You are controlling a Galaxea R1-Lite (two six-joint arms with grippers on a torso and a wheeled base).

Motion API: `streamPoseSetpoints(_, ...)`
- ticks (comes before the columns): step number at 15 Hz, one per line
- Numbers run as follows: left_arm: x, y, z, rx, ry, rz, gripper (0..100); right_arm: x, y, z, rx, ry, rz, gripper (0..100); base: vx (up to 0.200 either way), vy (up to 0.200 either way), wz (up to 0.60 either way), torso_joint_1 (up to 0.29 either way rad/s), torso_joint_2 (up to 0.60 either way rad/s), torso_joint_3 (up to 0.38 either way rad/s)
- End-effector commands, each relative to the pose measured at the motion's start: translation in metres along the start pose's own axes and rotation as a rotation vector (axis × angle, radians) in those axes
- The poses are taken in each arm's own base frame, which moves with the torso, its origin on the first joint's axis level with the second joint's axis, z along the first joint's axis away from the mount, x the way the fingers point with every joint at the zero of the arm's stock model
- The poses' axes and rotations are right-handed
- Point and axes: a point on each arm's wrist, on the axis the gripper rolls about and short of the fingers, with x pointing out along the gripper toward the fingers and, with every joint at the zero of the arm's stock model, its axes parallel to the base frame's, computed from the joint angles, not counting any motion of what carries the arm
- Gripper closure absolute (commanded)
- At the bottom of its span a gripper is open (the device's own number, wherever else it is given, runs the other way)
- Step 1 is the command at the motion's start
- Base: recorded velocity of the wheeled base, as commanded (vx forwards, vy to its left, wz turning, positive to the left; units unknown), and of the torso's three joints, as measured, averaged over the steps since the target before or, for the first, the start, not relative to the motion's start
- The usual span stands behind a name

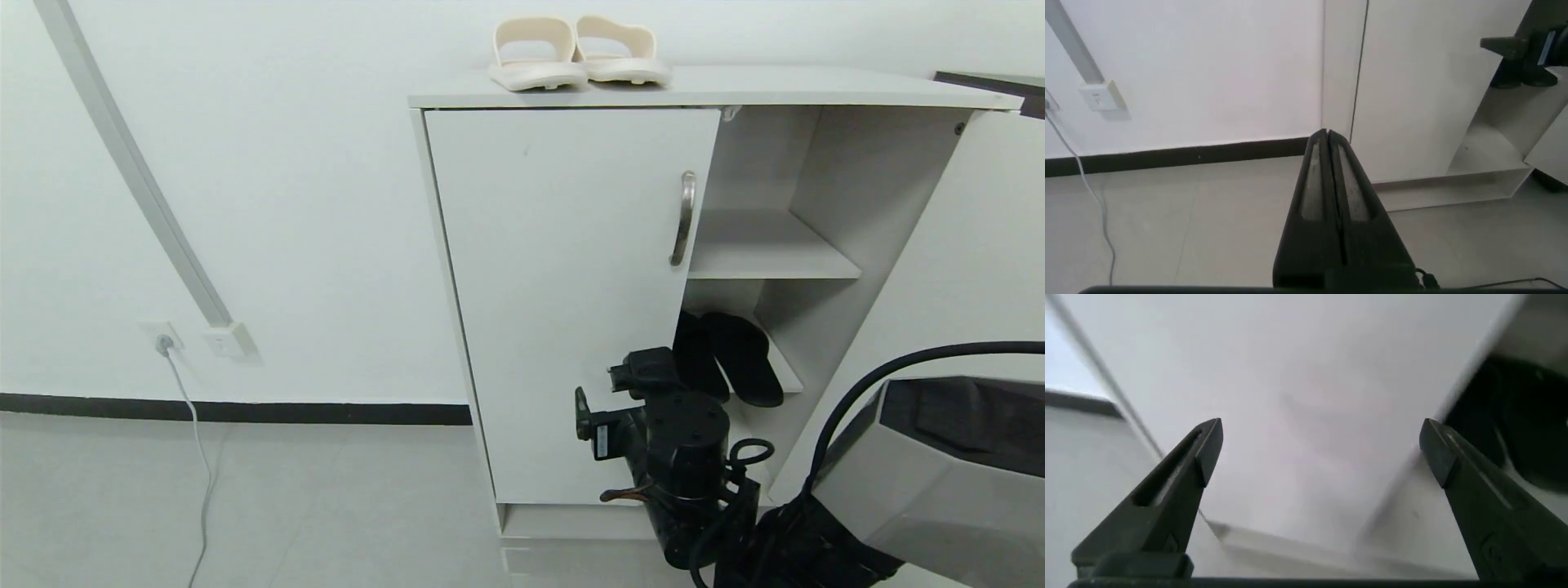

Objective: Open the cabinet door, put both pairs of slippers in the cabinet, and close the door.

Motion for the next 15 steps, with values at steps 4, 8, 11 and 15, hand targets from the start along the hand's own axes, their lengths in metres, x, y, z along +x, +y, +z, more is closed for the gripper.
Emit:
streamPoseSetpoints(4, 0.0001, 0.0, 0.0, 0.0, 0.001, 0.002, 100, -0.0009, -0.0041, -0.0056, -0.029, -0.024, 0.033, 0, 0.0, 0.0, 0.0, 0.0, 0.0, 0.0)
streamPoseSetpoints(8, 0.0001, 0.0, 0.0, 0.0, 0.001, 0.002, 100, -0.0006, -0.0079, -0.006, -0.024, -0.036, 0.044, 0, 0.0, 0.0, 0.0, 0.0, 0.0, 0.0)
streamPoseSetpoints(11, 0.0001, 0.0, 0.0, 0.0, 0.001, 0.002, 100, -0.0005, -0.0077, -0.0075, -0.029, -0.032, 0.051, 0, 0.0, 0.0, 0.0, 0.0, 0.0, 0.0)
streamPoseSetpoints(15, 0.0001, 0.0, 0.0, 0.0, 0.001, 0.002, 100, -0.0002, -0.0076, -0.0092, -0.038, -0.029, 0.05, 0, 0.0, 0.0, 0.0, 0.0, 0.0, 0.0)
